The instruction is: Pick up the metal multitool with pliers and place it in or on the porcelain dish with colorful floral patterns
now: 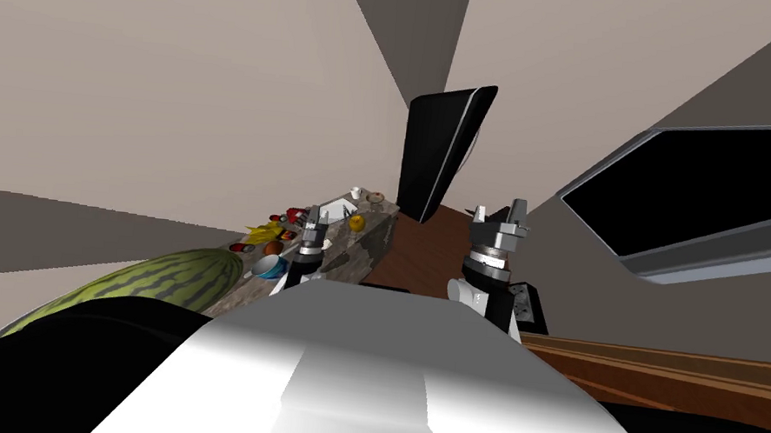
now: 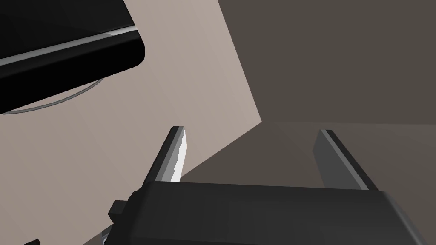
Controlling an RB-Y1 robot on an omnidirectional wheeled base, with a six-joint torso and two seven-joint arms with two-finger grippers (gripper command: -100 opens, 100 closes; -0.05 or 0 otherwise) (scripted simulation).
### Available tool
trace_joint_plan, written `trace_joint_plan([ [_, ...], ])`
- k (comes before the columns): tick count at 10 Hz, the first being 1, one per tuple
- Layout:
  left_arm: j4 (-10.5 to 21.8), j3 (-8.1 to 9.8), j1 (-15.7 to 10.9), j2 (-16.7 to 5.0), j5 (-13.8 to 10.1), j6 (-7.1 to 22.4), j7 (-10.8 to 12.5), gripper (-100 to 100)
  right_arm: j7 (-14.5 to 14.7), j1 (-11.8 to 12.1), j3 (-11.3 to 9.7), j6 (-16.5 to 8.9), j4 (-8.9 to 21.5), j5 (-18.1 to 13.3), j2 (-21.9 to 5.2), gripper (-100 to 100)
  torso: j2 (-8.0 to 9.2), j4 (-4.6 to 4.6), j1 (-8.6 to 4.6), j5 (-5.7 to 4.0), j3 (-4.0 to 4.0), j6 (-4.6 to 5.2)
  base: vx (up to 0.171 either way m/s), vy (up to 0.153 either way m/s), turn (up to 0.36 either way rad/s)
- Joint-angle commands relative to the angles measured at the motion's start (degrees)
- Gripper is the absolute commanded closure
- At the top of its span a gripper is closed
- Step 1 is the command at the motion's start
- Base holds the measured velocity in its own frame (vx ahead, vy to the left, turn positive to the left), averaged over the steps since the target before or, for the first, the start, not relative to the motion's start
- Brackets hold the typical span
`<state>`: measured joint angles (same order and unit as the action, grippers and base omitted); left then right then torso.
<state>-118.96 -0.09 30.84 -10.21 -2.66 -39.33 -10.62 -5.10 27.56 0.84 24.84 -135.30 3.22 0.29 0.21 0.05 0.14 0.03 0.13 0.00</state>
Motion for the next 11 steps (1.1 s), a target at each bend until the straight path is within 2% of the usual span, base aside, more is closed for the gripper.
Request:
trace_joint_plan([
  [1,2.9,0.51,0.2,-2.2,0.9,-1.0,-0.9,-100,0.0,0.0,0.0,0.0,0.0,0.0,0.0,0,0.0,0.0,0.0,0.0,0.0,0.0,-0.052,0.035,-0.07],
  [2,3.5,0.51,0.2,-2.2,0.9,-1.0,-0.9,-100,0.0,0.0,0.0,0.0,0.0,0.0,0.0,0,0.0,0.0,0.03,0.01,0.0,0.0,-0.04,0.022,-0.022],
  [4,7.3,1.17,0.1,-5.1,2.1,-2.0,-1.9,-100,0.0,0.0,0.0,0.0,0.0,0.0,0.0,0,-0.07,-0.02,-0.06,-0.01,-0.04,0.0,-0.037,0.015,-0.07],
  [5,7.9,1.17,0.1,-5.1,2.1,-2.0,-1.9,-100,0.0,0.0,0.0,0.0,0.0,0.0,0.0,0,-0.06,-0.01,-0.04,-0.01,-0.04,0.0,-0.029,0.017,-0.035],
  [8,13.8,2.13,-0.5,-9.6,4.3,-3.3,-3.5,-100,0.0,0.0,0.0,0.0,0.0,0.0,0.0,0,-0.1,-0.02,-0.06,-0.02,-0.06,0.0,-0.033,0.011,-0.104],
  [9,14.7,2.13,-0.5,-9.6,4.3,-3.3,-3.5,-100,0.0,0.0,0.0,0.0,0.0,0.0,0.0,0,-0.08,-0.02,-0.05,-0.01,-0.04,0.0,-0.028,0.01,-0.043],
  [11,18.6,2.68,-1.1,-12.7,6.0,-4.1,-4.5,-100,0.0,0.0,0.0,0.0,0.0,0.0,0.0,0,-0.14,-0.03,-0.07,-0.02,-0.08,0.01,-0.016,0.011,-0.127],
])
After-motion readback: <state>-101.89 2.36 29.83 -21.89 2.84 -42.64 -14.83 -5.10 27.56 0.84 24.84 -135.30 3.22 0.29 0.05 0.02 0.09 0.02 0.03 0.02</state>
